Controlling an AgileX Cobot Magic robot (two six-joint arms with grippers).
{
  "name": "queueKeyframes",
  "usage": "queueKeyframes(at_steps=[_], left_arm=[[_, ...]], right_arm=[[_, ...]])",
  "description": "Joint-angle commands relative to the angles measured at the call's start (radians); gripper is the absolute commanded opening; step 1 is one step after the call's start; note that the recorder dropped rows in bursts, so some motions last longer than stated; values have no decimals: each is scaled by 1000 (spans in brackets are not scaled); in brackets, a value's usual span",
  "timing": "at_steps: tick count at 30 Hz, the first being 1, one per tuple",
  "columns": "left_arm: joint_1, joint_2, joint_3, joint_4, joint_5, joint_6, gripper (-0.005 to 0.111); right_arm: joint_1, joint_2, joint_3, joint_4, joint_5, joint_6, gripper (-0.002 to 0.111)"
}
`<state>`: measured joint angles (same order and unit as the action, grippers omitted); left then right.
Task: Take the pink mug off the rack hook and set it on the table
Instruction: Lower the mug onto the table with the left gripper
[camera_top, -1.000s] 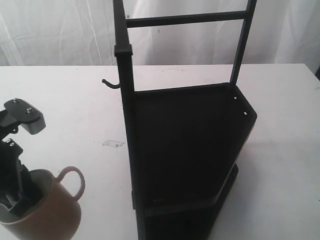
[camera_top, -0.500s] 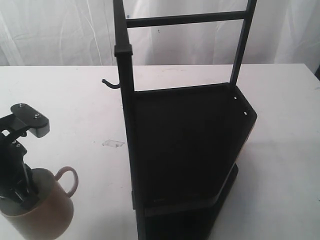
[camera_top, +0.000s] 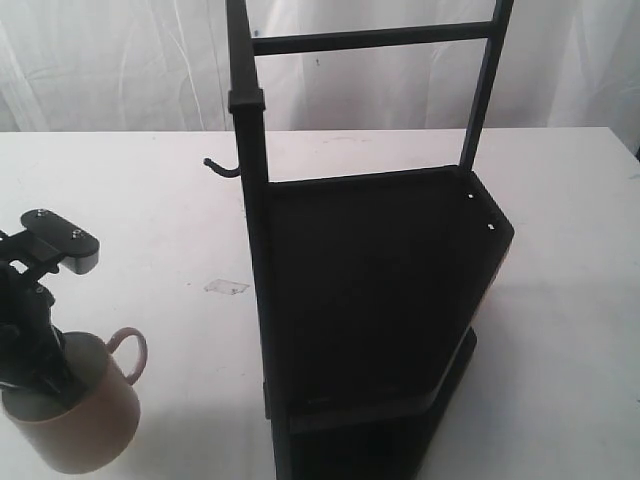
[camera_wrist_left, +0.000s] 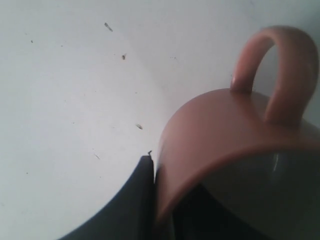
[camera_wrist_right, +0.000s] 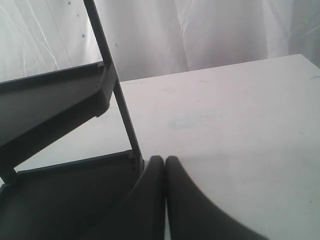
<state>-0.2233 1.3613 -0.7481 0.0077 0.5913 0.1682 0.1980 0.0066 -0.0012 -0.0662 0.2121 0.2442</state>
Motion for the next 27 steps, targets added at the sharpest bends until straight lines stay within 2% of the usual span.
queueKeyframes(at_steps=[1,17,27], left_arm=[[2,13,-6,-1,9,-14,0],[2,16,-6,5,-82,-24,0],[2,82,-6,23,-89,-40,0]], right_arm=[[1,-7,1,-5,-3,0,0],[1,-7,1,-5,-3,0,0],[1,-7,1,-5,-3,0,0]])
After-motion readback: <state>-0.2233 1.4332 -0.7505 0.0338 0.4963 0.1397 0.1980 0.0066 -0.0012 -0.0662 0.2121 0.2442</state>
